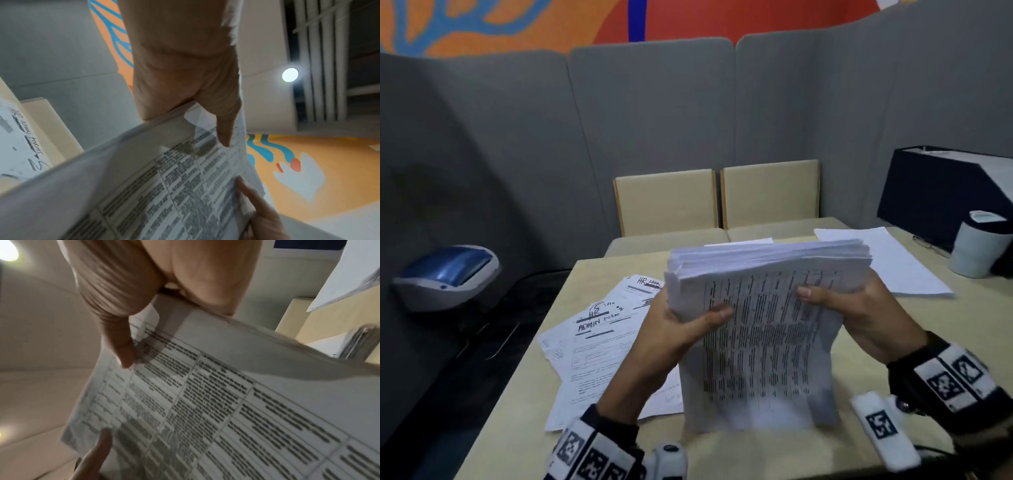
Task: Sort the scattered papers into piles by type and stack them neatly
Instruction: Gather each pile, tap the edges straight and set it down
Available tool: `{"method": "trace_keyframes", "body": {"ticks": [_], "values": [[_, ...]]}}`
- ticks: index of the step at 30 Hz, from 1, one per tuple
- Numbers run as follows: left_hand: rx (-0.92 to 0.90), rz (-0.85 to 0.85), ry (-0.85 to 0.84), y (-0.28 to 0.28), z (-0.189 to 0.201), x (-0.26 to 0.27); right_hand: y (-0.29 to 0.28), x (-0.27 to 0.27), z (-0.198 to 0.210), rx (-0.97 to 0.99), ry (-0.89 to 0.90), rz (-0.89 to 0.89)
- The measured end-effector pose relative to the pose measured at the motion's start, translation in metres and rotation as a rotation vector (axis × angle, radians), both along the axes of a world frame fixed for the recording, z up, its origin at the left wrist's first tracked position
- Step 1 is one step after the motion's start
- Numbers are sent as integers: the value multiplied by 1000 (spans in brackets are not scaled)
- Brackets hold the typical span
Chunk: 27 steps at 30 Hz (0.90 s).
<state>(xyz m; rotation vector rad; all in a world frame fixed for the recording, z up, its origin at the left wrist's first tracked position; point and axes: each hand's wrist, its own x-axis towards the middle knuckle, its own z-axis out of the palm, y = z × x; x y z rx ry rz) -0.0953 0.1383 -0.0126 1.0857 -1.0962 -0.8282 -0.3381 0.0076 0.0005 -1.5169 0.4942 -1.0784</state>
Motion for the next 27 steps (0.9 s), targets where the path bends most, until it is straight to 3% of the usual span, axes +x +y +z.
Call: {"method": "trace_keyframes", "body": {"ticks": [6,12,16,20,27], "values": [[-91,193,12,-2,2,-19,19,12,7,-55,-73,-138],[-239,164,-22,10,29,-41,41,1,34,-183,-117,-244],[-127,184,29,-3,22,-35,26,-6,16,-70,24,-143],[-71,167,14,-14,20,-28,13,-13,-1,-32,70,-190],[-214,183,3,-21,24,-39,21,-11,-3,-122,-26,-310]]}}
